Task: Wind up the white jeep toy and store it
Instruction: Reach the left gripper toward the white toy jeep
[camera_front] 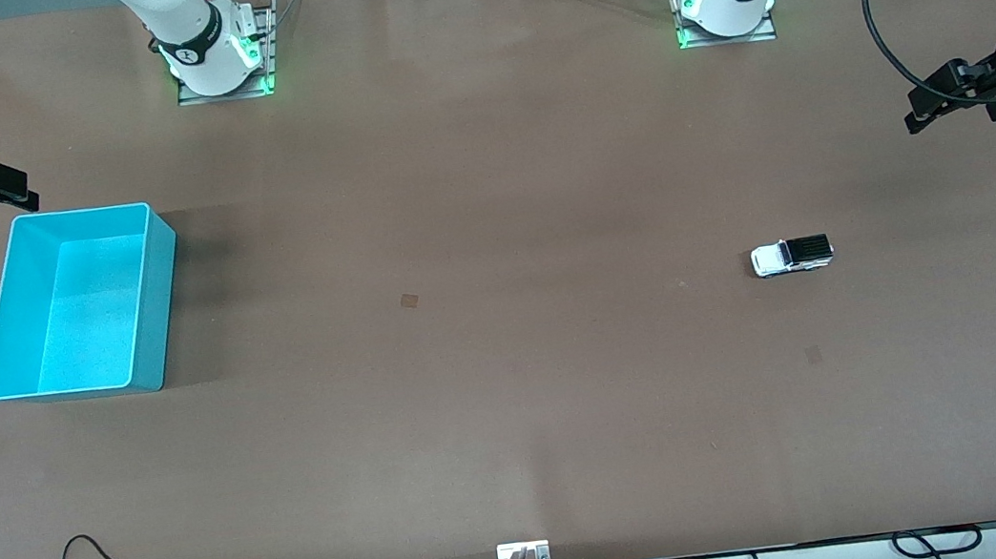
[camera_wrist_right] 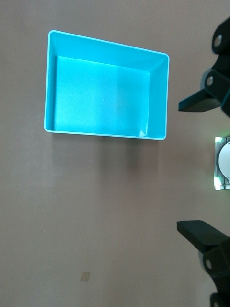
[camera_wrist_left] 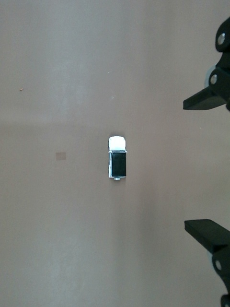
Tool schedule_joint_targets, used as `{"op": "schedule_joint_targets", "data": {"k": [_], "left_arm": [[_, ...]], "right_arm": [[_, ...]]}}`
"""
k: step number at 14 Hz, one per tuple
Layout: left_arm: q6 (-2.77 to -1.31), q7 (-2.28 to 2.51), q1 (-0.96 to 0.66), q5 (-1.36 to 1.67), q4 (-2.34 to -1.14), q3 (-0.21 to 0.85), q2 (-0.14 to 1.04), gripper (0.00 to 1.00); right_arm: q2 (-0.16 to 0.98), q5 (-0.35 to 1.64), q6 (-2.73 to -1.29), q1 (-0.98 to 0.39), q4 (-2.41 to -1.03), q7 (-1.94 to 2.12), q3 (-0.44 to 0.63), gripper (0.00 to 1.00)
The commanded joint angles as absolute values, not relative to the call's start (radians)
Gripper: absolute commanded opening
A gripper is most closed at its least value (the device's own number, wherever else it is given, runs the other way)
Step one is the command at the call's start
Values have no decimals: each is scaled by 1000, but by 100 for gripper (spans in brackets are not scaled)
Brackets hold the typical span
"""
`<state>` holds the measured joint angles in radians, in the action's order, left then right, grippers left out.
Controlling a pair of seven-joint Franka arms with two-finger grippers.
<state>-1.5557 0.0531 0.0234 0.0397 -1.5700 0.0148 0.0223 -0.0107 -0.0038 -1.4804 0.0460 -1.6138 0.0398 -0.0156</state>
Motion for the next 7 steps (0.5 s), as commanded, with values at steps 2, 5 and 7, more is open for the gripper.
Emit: {"op": "schedule_joint_targets", "data": {"k": [2,5,7], "left_arm": [[-1552,48,26,23,-1605,18,-12,100],[-1555,48,26,23,-1634,18,-12,100],[-1565,48,17,21,-1681,20,-12,100]], "right_arm": [[-3,-2,-1460,46,-1591,43,-15,100],[-3,-2,-1460,46,-1591,41,-15,100],[-3,0,-1460,46,-1591,41,-15,100]]}}
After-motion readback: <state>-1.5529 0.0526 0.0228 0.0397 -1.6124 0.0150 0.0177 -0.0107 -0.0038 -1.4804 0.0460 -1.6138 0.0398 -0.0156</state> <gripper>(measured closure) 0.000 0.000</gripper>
